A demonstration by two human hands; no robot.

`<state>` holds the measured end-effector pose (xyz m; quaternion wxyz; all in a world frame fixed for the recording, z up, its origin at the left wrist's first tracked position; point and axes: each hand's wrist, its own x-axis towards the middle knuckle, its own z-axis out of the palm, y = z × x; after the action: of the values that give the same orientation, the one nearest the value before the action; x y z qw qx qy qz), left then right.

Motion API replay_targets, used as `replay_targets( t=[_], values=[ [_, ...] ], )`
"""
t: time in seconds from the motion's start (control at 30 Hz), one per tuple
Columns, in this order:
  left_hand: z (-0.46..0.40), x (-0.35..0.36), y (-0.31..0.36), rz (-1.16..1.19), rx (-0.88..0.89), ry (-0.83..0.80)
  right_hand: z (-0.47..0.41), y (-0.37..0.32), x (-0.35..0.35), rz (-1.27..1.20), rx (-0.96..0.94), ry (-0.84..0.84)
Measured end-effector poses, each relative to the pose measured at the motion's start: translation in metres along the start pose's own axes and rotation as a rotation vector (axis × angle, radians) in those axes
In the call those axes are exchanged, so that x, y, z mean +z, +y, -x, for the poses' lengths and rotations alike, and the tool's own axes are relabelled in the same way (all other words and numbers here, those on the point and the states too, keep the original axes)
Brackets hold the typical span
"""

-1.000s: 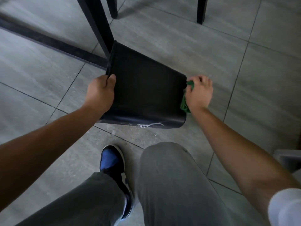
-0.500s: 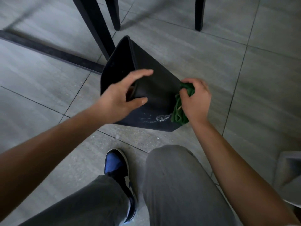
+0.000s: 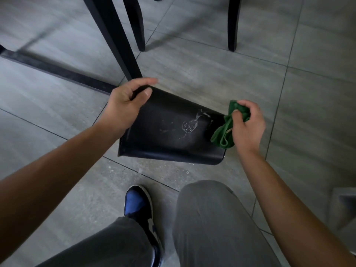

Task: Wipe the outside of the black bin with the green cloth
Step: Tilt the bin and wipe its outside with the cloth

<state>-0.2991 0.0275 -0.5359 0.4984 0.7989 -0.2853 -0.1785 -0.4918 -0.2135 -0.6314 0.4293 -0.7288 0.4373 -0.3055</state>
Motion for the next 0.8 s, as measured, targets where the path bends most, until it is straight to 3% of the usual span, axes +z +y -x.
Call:
replay_targets(
  t=[0.1,0.23,0.4,0.57,0.67,0.8],
  values=[
    [0.002,-0.007,-0.009,0.136,-0.111,-0.107,-0.003,-0.005,0.006,0.014,0.014,-0.061],
    [0.004,-0.002,-0.024,0.009,-0.151,0.022,-0.006,-0.009,0.014,0.051,0.048,-0.153],
    [-0.001,-0.004,-0.029,-0.052,-0.138,0.079,-0.006,-0.018,0.021,0.160,-0.022,-0.121],
    [-0.010,0.007,-0.014,-0.012,-0.176,0.075,-0.007,-0.082,0.067,0.119,-0.290,-0.221],
    [-0.022,0.014,-0.014,0.005,-0.142,0.198,0.034,-0.121,0.096,-0.030,-0.532,-0.248],
    [-0.039,-0.002,-0.031,0.007,-0.167,0.185,0.054,-0.112,0.109,0.043,-0.688,-0.236]
  ],
)
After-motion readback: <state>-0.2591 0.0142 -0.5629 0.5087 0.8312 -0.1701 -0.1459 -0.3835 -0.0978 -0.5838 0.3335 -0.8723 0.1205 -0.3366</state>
